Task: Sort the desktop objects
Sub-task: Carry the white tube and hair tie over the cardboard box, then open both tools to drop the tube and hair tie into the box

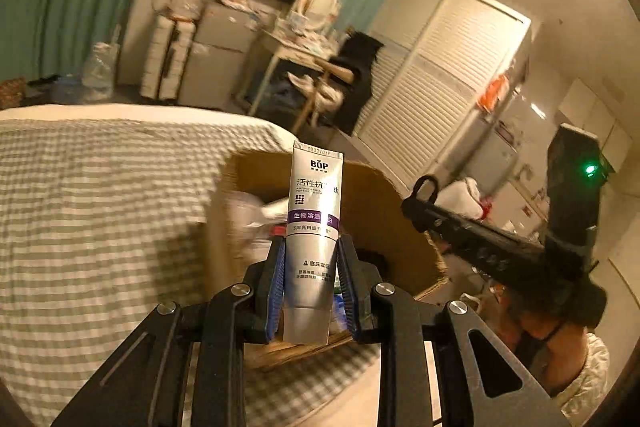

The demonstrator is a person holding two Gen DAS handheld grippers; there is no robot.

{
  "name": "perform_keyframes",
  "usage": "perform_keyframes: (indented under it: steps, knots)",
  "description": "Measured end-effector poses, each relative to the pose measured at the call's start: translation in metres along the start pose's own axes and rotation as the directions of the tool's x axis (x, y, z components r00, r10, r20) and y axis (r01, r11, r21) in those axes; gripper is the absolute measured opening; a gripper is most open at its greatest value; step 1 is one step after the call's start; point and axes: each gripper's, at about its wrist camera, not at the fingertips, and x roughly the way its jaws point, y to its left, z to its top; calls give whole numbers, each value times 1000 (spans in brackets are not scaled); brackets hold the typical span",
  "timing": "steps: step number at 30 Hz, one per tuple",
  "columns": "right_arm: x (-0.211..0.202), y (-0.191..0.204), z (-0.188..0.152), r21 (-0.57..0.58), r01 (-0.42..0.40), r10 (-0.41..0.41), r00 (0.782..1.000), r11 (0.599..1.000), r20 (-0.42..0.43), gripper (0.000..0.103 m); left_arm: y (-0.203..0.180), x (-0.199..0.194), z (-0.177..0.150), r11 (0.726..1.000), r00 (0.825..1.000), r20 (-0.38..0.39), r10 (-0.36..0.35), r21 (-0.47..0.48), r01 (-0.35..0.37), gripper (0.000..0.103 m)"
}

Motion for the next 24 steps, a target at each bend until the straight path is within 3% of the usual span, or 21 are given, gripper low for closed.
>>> perform_keyframes:
  steps: [3, 4, 5, 6, 7, 13, 18, 24]
  knots:
    - [22, -21, -13, -2, 45, -45, 998, 999, -34, 8, -17, 38, -6, 999, 999, -26, 41, 12, -40, 29]
    - [27, -28, -15, 3, 57, -56, 998, 998, -40, 29, -19, 47, -8, 997, 997, -30, 70, 17, -70, 34]
    - [35, -30, -17, 11, 79, -79, 996, 997, -49, 51, -17, 53, -11, 995, 994, -40, 100, 21, -99, 60]
    - [38, -36, -21, 18, 123, -122, 991, 992, -52, 98, -15, 55, -16, 990, 989, -51, 138, 24, -137, 93]
    - [39, -39, -22, 18, 152, -152, 988, 988, -36, 103, -12, 55, -19, 983, 982, -54, 183, 28, -182, 100]
    - [21, -34, -25, 31, 109, -110, 994, 994, 14, 103, -4, 16, -20, 938, 942, 51, 331, 92, -335, 102]
    - [-32, 4, -17, 0, 38, -38, 993, 999, 115, 103, 7, -53, -19, 869, 867, 168, 469, 85, -487, 103]
    - [-65, 88, -31, -159, -46, 71, 985, 986, 156, 103, 36, -124, -39, 818, 792, 237, 563, -21, -575, 103]
